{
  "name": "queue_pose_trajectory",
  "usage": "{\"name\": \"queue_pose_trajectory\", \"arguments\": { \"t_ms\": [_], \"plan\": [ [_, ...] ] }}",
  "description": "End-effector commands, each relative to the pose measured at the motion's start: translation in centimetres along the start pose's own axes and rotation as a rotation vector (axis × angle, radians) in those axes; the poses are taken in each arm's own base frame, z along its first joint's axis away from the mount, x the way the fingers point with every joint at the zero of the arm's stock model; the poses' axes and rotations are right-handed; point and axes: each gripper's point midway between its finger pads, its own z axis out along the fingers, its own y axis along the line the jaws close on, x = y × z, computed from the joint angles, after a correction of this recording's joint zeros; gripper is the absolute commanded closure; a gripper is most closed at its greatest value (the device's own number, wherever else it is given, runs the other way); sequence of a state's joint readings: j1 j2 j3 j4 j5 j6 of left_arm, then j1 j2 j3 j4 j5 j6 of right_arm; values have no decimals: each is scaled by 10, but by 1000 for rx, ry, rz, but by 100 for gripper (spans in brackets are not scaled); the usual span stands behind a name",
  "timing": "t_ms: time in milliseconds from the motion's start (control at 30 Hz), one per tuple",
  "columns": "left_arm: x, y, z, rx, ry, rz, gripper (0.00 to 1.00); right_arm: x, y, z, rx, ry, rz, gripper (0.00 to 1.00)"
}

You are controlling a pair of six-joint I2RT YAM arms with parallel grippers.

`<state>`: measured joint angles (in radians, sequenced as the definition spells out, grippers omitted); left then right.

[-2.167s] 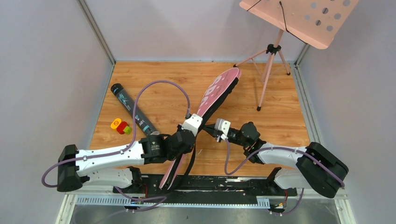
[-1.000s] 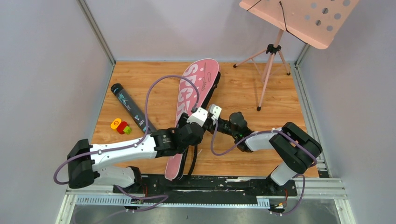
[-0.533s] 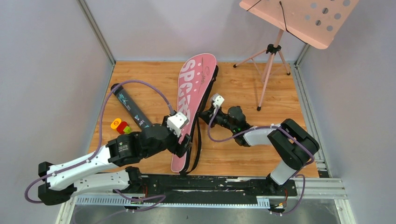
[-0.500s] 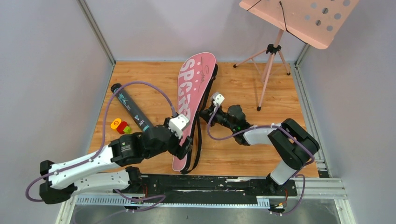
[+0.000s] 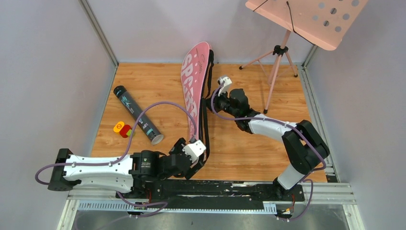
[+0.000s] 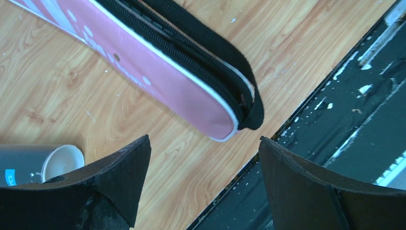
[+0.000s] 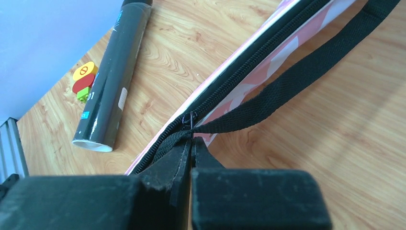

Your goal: Pack up the badminton gear

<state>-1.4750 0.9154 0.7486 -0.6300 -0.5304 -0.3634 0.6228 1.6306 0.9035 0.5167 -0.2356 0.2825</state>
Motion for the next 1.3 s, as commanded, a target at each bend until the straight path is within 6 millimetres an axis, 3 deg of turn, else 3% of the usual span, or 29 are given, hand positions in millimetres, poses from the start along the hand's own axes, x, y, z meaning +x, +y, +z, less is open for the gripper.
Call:
{"name": "queue_pose_trajectory", "arguments": {
  "t_ms": [0,133,267,433,700,1267],
  "plan": [
    [-7,4,6,-51,-106,-43,10,-63,6,0,21,-138,86,100],
    [-7,5,8,-63,-170,-70,8,-68,6,1,28,-150,125,100],
    [-1,4,14,-76,-183,-97,0,-69,4,3,43,-143,136,100],
    [-5,-12,27,-56,-201,-110,0,-68,0,2,57,-146,165,100],
    [12,-18,49,-112,-146,-86,0,-73,-3,-2,64,-154,189,100],
    [24,-12,75,-233,-154,-60,5,-73,-5,-5,40,-154,294,100]
  ]
}}
